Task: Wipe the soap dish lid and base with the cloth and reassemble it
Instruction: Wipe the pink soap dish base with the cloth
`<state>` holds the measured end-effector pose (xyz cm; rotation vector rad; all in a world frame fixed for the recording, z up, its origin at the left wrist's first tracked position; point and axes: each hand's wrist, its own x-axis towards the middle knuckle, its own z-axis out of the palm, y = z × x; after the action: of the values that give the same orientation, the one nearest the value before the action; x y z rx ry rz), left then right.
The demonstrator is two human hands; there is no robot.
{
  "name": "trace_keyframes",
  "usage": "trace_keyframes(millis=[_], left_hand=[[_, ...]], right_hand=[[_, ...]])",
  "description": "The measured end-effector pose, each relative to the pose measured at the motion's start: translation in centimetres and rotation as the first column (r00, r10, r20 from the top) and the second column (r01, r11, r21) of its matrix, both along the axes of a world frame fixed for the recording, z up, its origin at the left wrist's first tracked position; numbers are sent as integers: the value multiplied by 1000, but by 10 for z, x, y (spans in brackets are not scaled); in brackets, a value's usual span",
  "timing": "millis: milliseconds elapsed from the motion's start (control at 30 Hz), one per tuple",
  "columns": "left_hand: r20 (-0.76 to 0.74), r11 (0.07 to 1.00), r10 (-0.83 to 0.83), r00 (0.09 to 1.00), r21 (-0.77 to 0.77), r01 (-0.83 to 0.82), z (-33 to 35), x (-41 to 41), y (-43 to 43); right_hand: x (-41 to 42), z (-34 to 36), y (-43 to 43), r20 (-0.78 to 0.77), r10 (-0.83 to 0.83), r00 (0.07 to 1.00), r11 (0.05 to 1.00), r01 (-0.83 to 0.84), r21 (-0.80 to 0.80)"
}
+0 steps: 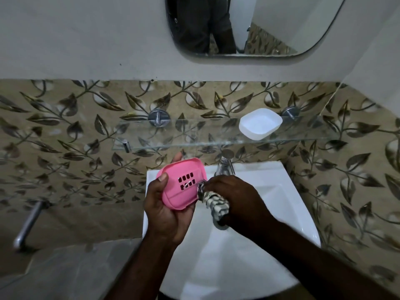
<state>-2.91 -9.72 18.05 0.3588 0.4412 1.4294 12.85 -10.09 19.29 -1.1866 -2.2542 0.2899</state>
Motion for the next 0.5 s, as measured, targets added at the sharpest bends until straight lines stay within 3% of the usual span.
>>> trace_keyframes(millis=[67,167,267,367,500], left_hand=[[-20,1000,3,1000,-7,-3,3,2,1],[-22,998,18,1000,-63,-19,5,3,4],[-5,999,7,1000,-44,-7,4,2,4],[32,1000,0,999,-3,0,2,0,7],[46,1000,-3,999,-20,4,8,7,8]], right_hand=[[-10,4,-2,-87,-80,993,997,79,-13],[-39,10,-22,-206,67,976,998,-69,-6],[-34,10,-23,-149,150,977,988,-155,-22],[-10,5,-8,-45,0,999,1000,1,22],[-21,6,-12,-223,-141,964,990,136,-40]])
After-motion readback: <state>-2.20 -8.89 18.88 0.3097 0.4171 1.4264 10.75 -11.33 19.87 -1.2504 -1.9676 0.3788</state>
